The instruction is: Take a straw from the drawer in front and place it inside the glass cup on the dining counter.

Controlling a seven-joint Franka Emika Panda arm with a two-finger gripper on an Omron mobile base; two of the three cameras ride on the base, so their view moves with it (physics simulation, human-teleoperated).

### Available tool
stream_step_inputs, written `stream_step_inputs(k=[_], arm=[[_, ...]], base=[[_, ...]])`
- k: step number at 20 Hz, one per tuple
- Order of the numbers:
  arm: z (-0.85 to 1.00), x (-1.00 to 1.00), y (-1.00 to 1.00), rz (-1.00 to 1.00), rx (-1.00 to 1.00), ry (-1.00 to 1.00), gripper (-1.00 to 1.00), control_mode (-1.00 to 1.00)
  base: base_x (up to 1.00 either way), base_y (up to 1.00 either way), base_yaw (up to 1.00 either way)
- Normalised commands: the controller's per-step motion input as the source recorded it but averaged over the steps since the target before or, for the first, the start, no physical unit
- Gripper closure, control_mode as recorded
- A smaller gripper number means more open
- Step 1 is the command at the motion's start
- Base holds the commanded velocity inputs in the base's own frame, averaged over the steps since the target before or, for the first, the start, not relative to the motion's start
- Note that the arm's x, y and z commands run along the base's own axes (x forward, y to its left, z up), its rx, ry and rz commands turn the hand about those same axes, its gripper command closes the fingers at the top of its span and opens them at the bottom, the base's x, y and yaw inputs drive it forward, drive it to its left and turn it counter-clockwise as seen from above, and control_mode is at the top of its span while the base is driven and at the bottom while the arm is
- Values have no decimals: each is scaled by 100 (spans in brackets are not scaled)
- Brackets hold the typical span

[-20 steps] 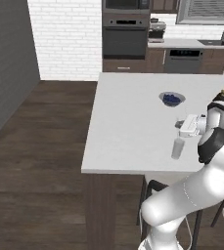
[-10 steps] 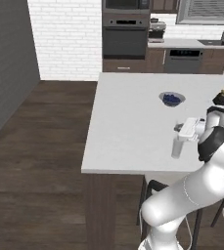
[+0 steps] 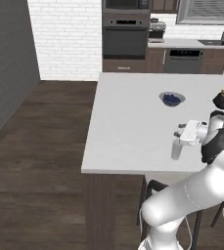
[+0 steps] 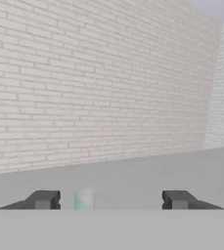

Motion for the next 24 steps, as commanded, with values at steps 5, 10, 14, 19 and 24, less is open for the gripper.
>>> stream_step_inputs(k=[5, 10, 14, 19, 24], arm=[[5, -9, 0, -6, 0, -4, -100, -100], [72, -5, 0, -11, 0, -3, -100, -100], [100, -35, 0, -14, 0, 0, -100, -100], [100, -63, 0, -14, -7, 3, -100, -100], [66, -75, 13, -12, -17, 20, -100, -100]], base=[[0, 0, 0], [0, 0, 0], [0, 0, 0], [0, 0, 0], [0, 0, 0]])
